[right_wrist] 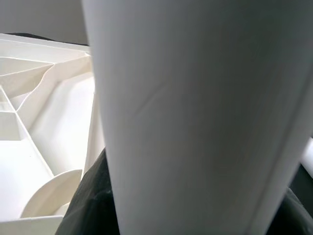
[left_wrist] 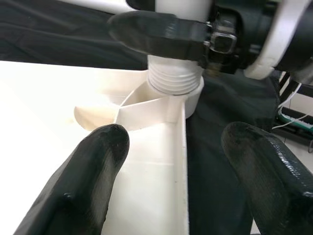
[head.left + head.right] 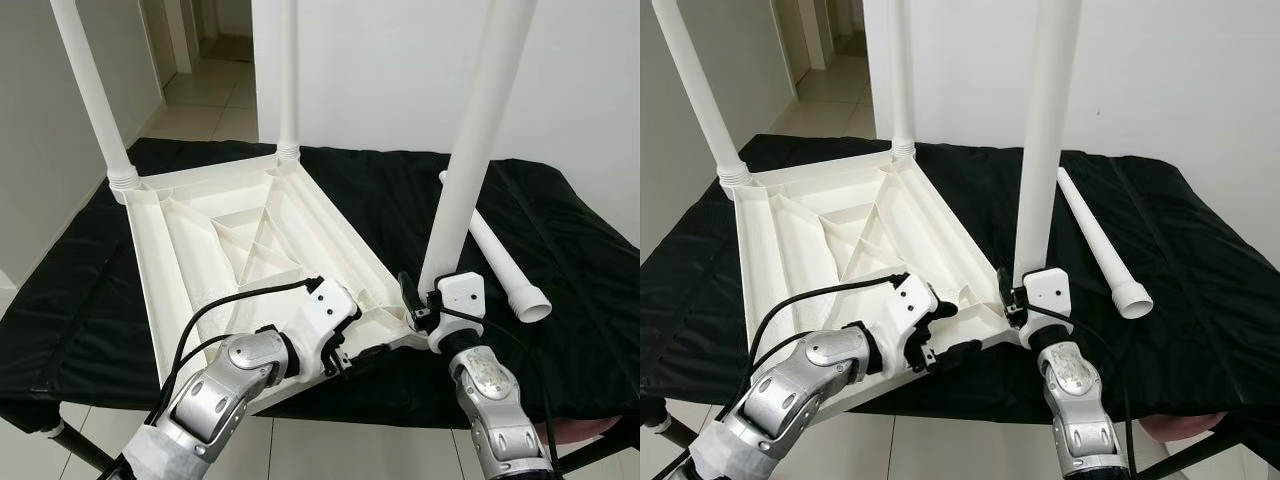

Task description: Building children table

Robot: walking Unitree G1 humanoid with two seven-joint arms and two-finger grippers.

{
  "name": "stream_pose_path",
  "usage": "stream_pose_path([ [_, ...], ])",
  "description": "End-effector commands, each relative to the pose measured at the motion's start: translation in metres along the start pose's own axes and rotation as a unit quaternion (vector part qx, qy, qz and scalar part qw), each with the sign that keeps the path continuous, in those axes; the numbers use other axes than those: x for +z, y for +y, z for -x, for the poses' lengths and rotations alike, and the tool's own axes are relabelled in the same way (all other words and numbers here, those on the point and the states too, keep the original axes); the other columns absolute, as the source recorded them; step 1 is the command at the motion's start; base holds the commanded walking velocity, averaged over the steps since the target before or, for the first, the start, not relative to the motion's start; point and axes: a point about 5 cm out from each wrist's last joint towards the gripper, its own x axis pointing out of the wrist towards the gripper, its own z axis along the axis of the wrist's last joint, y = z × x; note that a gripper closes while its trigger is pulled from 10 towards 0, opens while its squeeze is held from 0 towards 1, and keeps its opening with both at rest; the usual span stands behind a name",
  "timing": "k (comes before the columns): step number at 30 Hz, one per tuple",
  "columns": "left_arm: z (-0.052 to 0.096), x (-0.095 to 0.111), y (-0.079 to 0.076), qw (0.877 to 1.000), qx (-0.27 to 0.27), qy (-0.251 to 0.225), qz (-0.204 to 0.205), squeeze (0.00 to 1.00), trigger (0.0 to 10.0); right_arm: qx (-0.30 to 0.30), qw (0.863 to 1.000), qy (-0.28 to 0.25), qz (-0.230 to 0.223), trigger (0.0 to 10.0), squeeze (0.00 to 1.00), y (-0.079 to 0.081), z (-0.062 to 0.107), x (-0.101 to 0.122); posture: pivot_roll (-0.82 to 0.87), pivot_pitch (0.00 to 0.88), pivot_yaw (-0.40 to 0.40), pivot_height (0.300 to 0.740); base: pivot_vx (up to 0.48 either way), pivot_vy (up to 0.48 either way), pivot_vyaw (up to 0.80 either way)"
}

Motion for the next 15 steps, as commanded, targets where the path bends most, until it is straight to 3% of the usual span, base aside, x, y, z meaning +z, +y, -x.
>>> stream_pose_path([
  [1, 0.002, 0.002, 0.012, 0.998, 0.060, 0.007, 0.001, 0.00, 10.0, 0.015, 0.998, 0.051, -0.015, 10.0, 0.00, 0.002, 0.008, -0.023, -0.07, 0.000, 0.020, 0.740, 0.000, 0.000, 0.00],
  [6, 0.002, 0.004, 0.013, 0.998, 0.063, 0.009, -0.003, 0.00, 10.0, 0.023, 0.998, 0.050, -0.028, 10.0, 0.00, 0.003, 0.008, -0.025, -0.07, 0.000, 0.023, 0.740, 0.000, 0.000, 0.00],
  [11, 0.003, 0.011, 0.014, 0.998, 0.069, 0.003, -0.012, 0.00, 10.0, -0.007, 0.991, 0.065, -0.118, 10.0, 0.00, -0.001, 0.005, -0.034, -0.06, 0.000, 0.022, 0.740, 0.000, 0.000, 0.00],
  [15, 0.003, 0.013, 0.014, 0.997, 0.071, 0.000, -0.012, 0.00, 10.0, -0.019, 0.987, 0.078, -0.141, 10.0, 0.00, -0.002, 0.005, -0.039, -0.06, 0.000, 0.019, 0.740, 0.000, 0.000, 0.00],
])
